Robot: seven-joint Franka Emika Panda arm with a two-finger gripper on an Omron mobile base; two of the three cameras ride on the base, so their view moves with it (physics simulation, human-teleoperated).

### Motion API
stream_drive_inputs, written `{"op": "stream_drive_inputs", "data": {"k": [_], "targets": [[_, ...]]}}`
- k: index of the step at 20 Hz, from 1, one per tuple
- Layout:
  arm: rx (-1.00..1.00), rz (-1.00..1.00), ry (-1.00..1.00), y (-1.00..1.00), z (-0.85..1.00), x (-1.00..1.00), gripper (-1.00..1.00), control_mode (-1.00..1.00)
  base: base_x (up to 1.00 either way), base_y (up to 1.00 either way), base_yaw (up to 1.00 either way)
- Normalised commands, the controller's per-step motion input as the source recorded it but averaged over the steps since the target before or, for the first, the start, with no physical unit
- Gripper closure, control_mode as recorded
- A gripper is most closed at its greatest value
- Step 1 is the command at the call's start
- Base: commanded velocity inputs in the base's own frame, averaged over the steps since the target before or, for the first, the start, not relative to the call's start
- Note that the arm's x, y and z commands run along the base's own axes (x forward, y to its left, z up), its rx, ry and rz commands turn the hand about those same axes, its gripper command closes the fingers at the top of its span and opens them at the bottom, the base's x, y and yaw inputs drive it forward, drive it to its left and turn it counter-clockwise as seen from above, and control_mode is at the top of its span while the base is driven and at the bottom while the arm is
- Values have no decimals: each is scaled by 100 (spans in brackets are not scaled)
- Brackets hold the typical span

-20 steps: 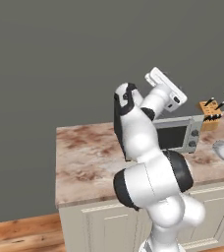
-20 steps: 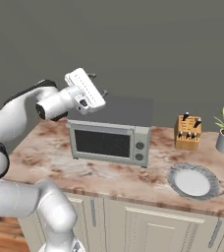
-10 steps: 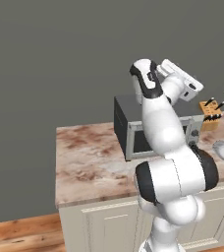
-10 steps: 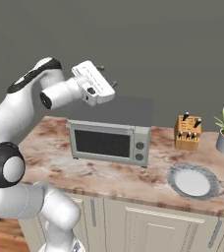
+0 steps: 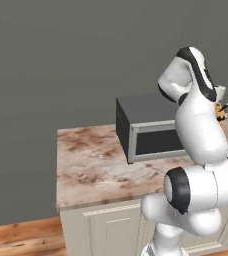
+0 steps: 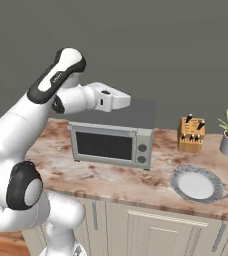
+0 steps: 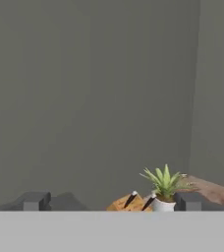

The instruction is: Pull the toaster oven rack outwards. Pick up the baguette from the plate and place it on the toaster oven rack. Close the toaster oven door fully and set the temperature to the lowest setting.

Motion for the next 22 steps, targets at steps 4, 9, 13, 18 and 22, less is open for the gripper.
{"op": "stream_drive_inputs", "data": {"k": [4,9,13,18,22], "targets": [[-7,-1,24,-32,-64,-70,-100,-100,0,0,0],[0,-1,17,-33,-69,-69,-100,-100,0,0,0],[-3,-4,28,-10,-38,-37,-100,-100,0,0,0],[0,-5,25,-3,-4,-3,-100,-100,0,0,0],[0,-12,20,1,83,-3,-100,-100,0,0,0]]}}
